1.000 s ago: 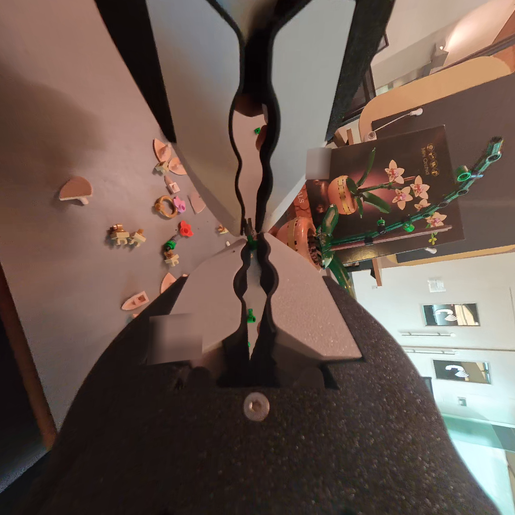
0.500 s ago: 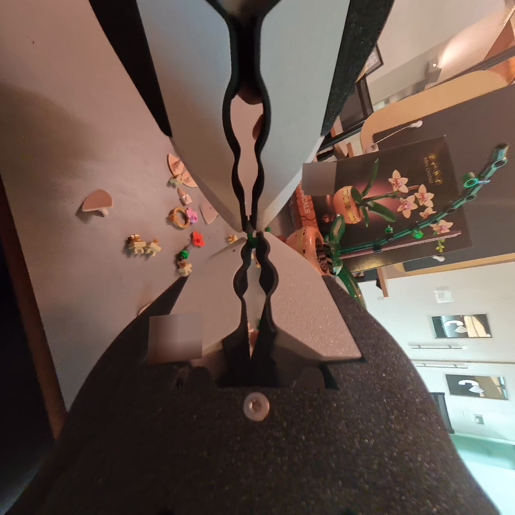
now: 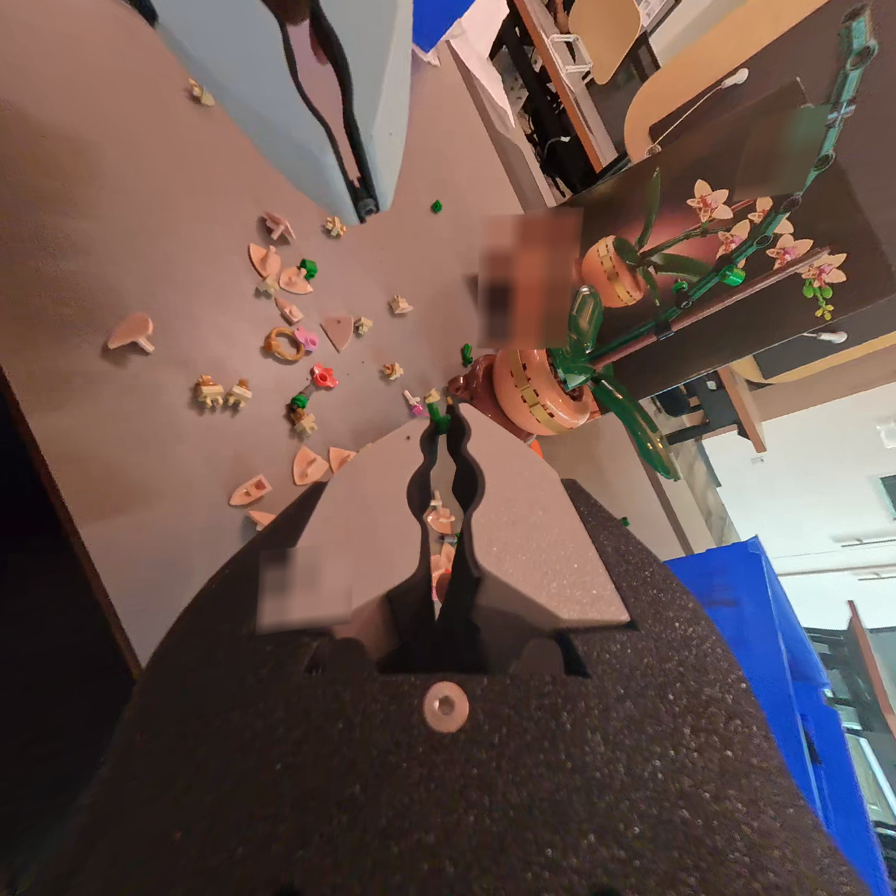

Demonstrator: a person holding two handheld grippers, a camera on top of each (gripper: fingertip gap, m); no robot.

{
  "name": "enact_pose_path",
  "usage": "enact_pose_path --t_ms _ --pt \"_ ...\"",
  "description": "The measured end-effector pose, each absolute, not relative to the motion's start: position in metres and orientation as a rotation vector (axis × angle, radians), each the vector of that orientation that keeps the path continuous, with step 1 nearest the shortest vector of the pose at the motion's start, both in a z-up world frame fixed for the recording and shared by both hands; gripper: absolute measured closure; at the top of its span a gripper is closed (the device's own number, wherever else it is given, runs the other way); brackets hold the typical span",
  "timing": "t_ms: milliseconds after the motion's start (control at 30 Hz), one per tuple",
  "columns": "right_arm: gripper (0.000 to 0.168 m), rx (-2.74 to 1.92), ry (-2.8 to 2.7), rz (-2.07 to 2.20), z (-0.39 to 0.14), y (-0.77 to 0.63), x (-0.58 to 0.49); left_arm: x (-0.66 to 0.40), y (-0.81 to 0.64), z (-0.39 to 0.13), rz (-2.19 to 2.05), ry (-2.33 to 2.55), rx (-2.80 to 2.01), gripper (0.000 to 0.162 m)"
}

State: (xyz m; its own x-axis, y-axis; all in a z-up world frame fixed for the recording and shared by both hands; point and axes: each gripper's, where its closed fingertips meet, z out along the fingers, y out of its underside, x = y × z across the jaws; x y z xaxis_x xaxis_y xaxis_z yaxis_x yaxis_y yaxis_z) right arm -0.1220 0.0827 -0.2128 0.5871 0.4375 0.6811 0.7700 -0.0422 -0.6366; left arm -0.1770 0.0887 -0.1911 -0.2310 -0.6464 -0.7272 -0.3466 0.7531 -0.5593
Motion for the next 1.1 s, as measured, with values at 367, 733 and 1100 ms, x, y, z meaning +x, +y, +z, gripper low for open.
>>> enact_pose_path --t_ms 367,733,1100 --pt "0.163 -1.768 -0.848 -0.075 -0.211 0.082 -0.110 -0.197 0.116 -0.181 -0.574 1.546 -1.114 0.158" --pt "0.163 -2.051 -0.704 0.074 -0.244 0.097 -0.026 -0.215 0.127 -0.186 -0.763 1.243 -1.466 0.158" --pt "0.160 -2.230 -0.802 0.144 -0.286 0.112 0.005 -0.117 0.086 -0.206 -0.759 1.439 -1.381 0.158"
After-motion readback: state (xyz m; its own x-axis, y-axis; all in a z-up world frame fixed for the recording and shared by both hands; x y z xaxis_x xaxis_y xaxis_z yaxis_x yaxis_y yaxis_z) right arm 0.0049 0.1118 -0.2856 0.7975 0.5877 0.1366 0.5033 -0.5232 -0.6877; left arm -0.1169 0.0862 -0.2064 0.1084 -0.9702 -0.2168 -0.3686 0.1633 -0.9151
